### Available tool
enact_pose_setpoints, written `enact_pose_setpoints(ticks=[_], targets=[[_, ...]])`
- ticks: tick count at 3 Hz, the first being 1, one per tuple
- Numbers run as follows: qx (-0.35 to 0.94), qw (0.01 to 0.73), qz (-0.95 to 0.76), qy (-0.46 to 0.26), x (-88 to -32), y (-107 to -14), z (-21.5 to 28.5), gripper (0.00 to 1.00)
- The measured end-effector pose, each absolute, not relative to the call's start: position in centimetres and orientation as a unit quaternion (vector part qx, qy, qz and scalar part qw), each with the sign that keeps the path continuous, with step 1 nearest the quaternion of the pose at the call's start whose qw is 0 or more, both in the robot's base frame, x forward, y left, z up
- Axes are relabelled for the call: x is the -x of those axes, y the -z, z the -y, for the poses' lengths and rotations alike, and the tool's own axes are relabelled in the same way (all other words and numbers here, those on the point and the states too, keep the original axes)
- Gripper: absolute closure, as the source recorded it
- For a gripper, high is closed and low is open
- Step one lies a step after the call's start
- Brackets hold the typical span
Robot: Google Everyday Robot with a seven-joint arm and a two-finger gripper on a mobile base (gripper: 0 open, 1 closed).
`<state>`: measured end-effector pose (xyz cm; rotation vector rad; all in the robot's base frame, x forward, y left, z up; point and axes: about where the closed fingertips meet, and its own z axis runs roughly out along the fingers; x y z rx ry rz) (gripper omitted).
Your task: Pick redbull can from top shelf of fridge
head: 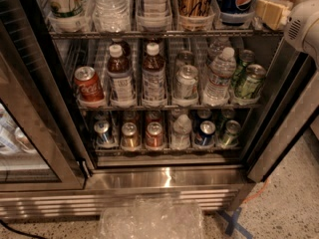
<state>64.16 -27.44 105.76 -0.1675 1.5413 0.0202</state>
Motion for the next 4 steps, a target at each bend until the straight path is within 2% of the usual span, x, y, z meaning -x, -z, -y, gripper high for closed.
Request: enact_pose_setpoints(ticks=[1,4], targets=[[0.076,0.714,-0.696,-0.009,-64.1,-105.8,27.4,0.39],[0.063,0.723,-0.688,-0.011,-64.8,-107.7,27.8,1.0]])
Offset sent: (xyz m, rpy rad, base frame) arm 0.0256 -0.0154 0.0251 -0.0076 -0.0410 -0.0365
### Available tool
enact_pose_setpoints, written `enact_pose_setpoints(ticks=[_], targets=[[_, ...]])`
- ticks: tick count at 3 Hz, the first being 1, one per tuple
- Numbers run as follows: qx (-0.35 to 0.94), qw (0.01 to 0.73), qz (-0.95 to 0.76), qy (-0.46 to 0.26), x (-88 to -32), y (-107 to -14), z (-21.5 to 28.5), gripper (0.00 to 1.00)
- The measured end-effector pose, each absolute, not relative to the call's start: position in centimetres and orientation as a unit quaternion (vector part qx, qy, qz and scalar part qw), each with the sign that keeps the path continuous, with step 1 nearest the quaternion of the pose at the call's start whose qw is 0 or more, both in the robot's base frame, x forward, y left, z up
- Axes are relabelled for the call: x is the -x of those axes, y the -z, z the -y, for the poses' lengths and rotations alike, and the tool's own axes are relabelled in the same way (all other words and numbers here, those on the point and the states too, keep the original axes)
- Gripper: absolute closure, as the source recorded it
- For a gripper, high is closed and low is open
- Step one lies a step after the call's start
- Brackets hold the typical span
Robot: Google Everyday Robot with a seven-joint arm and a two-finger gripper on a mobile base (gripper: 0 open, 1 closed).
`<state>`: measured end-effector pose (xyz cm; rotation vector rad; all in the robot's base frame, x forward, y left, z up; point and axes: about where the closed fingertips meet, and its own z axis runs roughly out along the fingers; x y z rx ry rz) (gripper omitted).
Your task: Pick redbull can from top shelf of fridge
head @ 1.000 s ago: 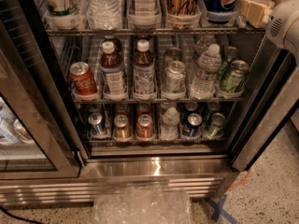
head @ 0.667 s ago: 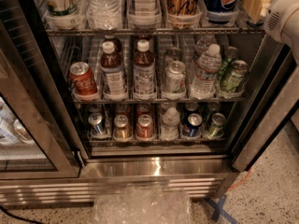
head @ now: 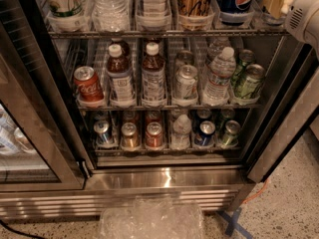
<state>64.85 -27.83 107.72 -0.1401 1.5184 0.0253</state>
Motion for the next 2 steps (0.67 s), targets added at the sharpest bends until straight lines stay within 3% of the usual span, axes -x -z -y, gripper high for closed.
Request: enact_pose_setpoints(ticks=[2], targets=[[0.073,0.73,-0.679,-0.029,-63.6,-109.6,27.3,1.0]])
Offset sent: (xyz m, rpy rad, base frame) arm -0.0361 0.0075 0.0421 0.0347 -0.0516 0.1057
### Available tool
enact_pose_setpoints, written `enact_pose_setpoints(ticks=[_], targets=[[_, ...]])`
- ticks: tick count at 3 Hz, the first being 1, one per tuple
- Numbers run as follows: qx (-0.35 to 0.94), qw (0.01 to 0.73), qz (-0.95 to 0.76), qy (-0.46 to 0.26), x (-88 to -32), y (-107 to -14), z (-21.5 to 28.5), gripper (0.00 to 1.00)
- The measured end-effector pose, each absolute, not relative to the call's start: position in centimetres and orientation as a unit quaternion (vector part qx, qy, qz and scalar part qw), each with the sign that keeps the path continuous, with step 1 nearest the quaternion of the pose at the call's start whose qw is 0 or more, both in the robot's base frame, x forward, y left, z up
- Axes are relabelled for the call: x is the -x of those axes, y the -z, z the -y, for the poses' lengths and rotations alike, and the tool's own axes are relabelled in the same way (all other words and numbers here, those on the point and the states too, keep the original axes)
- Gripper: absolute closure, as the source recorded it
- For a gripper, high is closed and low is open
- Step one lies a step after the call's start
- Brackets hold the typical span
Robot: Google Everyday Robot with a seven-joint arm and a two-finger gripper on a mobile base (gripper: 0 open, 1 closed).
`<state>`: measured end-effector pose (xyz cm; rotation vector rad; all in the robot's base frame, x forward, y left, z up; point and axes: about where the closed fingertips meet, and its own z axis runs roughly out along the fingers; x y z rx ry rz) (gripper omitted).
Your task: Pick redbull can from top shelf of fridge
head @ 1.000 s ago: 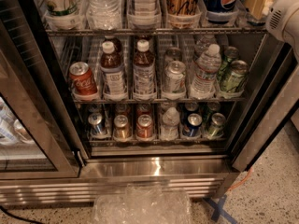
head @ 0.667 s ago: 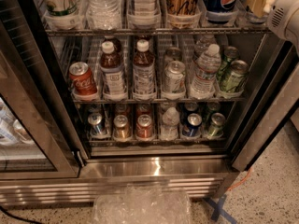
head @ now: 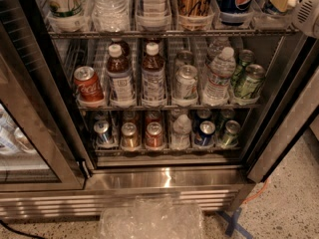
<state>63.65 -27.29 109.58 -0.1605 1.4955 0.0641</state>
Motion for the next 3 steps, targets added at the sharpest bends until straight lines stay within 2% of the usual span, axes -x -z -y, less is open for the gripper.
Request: enact_pose_setpoints(ticks=[3], targets=[[0.128,0.653,-0.725,-0.175,-53.8,-108.5,24.2,1.0]])
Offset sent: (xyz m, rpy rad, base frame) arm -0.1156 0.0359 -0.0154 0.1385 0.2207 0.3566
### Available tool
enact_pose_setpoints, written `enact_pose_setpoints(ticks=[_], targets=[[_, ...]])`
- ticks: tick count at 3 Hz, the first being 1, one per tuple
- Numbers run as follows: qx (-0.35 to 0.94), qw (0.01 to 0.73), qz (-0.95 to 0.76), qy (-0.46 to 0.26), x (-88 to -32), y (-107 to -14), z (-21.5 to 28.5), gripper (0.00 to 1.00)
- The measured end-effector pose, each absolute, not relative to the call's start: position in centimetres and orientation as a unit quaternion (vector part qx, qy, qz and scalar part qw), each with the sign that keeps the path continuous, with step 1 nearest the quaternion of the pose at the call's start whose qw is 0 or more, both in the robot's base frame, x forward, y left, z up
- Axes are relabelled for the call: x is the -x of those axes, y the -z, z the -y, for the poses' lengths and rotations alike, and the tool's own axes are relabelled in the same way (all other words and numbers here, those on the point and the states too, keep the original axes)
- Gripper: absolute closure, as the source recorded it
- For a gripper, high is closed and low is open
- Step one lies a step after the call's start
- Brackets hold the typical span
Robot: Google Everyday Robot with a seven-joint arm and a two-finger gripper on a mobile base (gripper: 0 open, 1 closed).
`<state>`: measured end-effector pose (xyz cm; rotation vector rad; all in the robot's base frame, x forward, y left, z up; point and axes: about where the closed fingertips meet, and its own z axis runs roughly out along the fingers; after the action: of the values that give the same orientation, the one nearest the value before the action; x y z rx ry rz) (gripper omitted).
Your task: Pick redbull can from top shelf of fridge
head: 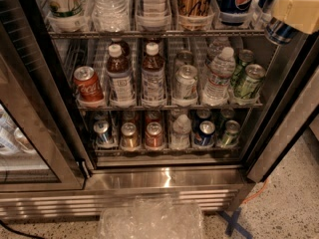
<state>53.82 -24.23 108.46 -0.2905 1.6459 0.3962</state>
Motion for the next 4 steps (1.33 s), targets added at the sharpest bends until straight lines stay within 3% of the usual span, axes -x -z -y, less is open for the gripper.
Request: enact_pose_setpoints(ticks=[3,4], targets=[[0.175,0.608,-0.739,-0.232,-50.7,-108.5,22.2,1.0],[0.202,0.578,-0.744,-0.267,-50.0,-106.1,19.3,1.0]])
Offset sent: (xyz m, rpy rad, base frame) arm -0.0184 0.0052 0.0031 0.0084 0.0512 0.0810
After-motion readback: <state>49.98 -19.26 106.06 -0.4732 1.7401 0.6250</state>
